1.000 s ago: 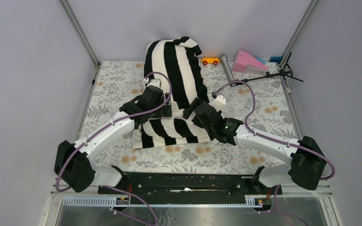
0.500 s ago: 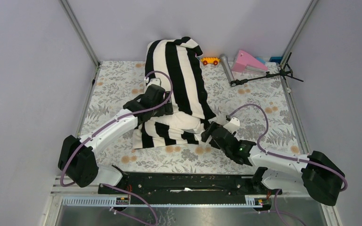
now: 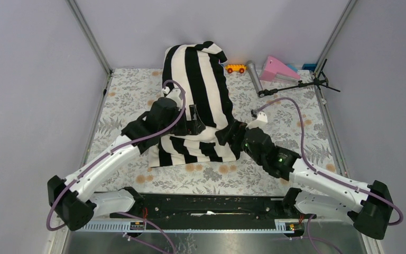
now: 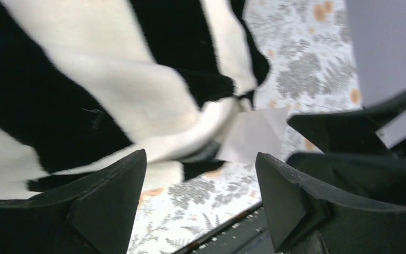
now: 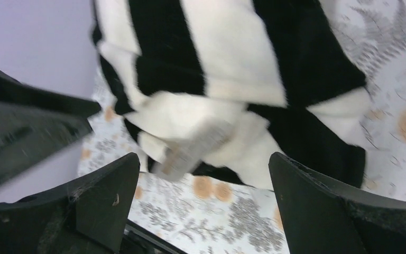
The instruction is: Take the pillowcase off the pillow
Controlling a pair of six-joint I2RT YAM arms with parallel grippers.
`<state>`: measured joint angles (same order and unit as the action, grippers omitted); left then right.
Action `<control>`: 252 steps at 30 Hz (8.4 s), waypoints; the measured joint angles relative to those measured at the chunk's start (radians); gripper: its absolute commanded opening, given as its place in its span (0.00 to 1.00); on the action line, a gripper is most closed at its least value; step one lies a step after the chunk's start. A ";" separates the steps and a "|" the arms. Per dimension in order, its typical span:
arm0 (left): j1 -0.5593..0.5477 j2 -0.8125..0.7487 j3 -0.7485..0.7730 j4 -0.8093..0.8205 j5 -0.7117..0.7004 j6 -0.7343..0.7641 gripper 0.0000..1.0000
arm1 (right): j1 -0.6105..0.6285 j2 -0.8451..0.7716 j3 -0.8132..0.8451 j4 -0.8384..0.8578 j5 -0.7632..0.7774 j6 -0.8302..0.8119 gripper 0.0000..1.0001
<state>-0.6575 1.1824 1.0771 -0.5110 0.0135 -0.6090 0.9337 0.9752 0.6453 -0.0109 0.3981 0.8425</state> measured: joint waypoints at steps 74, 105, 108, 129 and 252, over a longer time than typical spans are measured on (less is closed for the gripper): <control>0.058 0.093 -0.123 0.211 0.003 -0.190 0.00 | -0.165 0.221 -0.219 0.335 -0.174 0.078 0.09; 0.214 -0.014 -0.062 0.022 0.190 -0.121 0.04 | -0.227 0.404 -0.113 0.404 -0.341 -0.004 0.04; 0.216 -0.025 -0.062 0.019 0.187 -0.097 0.16 | -0.233 0.331 -0.120 0.389 -0.367 -0.048 0.05; -0.418 0.105 0.126 -0.036 -0.364 -0.011 0.99 | -0.267 0.232 -0.168 0.379 -0.484 -0.180 0.03; 0.049 0.232 0.090 0.257 0.265 -0.129 0.00 | -0.311 -0.047 -0.121 0.131 -0.504 -0.209 0.96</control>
<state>-0.6086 1.4143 1.1671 -0.2535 0.2787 -0.7383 0.6224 0.9279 0.5240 0.1204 -0.1059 0.6334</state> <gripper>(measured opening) 0.077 0.947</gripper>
